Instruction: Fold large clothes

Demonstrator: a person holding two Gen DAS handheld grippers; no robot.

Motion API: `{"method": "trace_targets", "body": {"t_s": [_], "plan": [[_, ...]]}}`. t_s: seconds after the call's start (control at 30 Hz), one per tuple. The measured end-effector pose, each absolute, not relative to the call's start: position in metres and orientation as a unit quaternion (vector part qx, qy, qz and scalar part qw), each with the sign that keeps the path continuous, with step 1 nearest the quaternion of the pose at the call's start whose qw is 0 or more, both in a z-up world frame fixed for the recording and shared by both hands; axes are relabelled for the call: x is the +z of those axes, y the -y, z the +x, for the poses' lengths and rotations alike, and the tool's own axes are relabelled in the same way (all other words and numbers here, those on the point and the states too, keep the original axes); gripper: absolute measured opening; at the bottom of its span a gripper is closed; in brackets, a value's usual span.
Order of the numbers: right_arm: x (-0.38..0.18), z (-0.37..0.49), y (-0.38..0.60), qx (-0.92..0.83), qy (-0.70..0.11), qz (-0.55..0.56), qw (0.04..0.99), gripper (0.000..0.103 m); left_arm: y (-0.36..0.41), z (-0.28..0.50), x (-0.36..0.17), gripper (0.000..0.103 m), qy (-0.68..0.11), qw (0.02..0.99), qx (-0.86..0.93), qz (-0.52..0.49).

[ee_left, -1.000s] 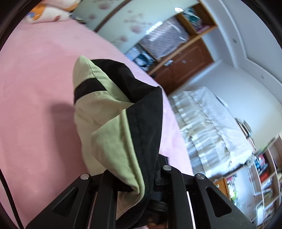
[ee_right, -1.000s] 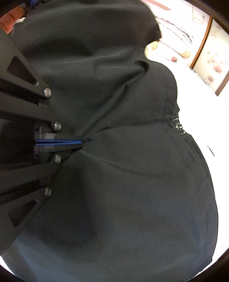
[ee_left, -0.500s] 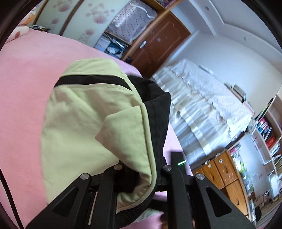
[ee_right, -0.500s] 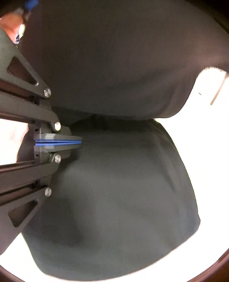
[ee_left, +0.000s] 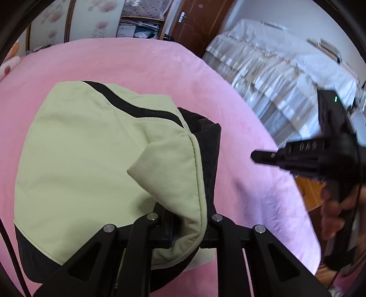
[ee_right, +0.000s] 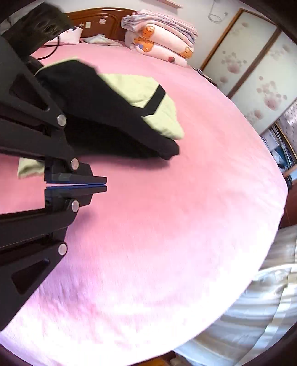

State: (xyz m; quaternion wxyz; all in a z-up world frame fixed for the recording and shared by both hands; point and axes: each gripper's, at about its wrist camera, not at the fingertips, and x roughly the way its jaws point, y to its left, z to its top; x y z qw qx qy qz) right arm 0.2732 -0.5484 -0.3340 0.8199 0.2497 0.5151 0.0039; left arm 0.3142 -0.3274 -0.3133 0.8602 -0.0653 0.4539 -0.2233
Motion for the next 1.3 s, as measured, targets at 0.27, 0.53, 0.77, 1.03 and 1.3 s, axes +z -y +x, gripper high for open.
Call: {"method": "trace_targets", "body": {"t_s": [0.27, 0.53, 0.77, 1.03, 1.3], "plan": [[-0.337, 0.286, 0.563, 0.016, -0.524, 0.250, 0.814, 0.000, 0.354, 0.290, -0.344, 0.031, -0.473, 0.857, -0.202, 0.037], [-0.332, 0.312, 0.531, 0.046, -0.540, 0.246, 0.804, 0.000, 0.366, 0.274, -0.313, 0.060, -0.487, 0.838, -0.242, 0.045], [-0.325, 0.296, 0.516, 0.080, -0.570, 0.260, 0.775, 0.000, 0.341, 0.250, -0.273, 0.074, -0.519, 0.817, -0.248, 0.050], [-0.322, 0.270, 0.489, 0.084, -0.602, 0.305, 0.733, 0.031, 0.275, 0.257, -0.256, 0.081, -0.569, 0.807, -0.158, -0.006], [-0.333, 0.262, 0.449, 0.066, -0.622, 0.311, 0.716, 0.049, 0.177, 0.287, -0.296, 0.081, -0.601, 0.764, -0.077, -0.221]]}}
